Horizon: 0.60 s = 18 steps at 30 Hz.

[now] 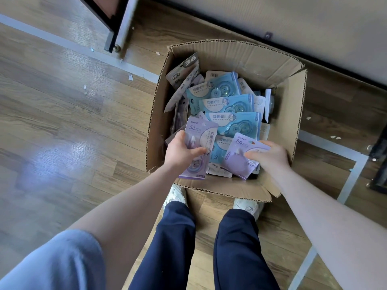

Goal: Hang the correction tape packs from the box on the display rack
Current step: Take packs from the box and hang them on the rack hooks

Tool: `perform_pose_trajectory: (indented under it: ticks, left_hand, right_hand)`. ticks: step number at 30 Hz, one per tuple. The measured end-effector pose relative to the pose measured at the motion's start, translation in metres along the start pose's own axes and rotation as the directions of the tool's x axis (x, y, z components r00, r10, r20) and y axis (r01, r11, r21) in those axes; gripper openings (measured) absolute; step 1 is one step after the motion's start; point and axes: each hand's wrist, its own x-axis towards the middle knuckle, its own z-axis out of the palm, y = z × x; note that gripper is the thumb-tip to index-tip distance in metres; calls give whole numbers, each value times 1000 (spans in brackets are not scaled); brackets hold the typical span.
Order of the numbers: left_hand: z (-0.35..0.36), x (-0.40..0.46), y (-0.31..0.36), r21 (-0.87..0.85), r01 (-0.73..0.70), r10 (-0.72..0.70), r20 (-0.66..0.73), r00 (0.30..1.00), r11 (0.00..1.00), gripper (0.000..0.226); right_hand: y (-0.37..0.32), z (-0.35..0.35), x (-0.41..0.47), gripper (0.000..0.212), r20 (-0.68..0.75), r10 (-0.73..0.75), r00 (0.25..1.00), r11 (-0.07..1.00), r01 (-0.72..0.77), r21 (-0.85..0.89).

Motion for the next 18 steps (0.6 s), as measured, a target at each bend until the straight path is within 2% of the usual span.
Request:
perform_pose_trajectory:
  ticks: [3,6,10,13,18]
  left_hand:
    - [-2,-4,1,-42,-6,5,-2,1000,999,43]
    - [-6,-7,3,-61,-18,18,-7,1000,998,42]
    - [-14,-13,12,-41,-41,40,-19,999,998,46]
    - [-25,-20,25,-31,-69,67,-37,997,997,48]
    - [-51,-39,60,-32,-138,135,-82,987,990,49]
  right_hand:
    - [10,6,-1,31,-32,107,994,990,-104,94]
    - [8,8,-6,33,-33,116,993,986,-111,126]
    - [-14,2,-16,36,4,31,999,986,-32,163]
    - [-37,-6,-26,22,-24,-30,999,983,33,179]
    - [-79,-26,-52,18,-61,-148,987,972,157,174]
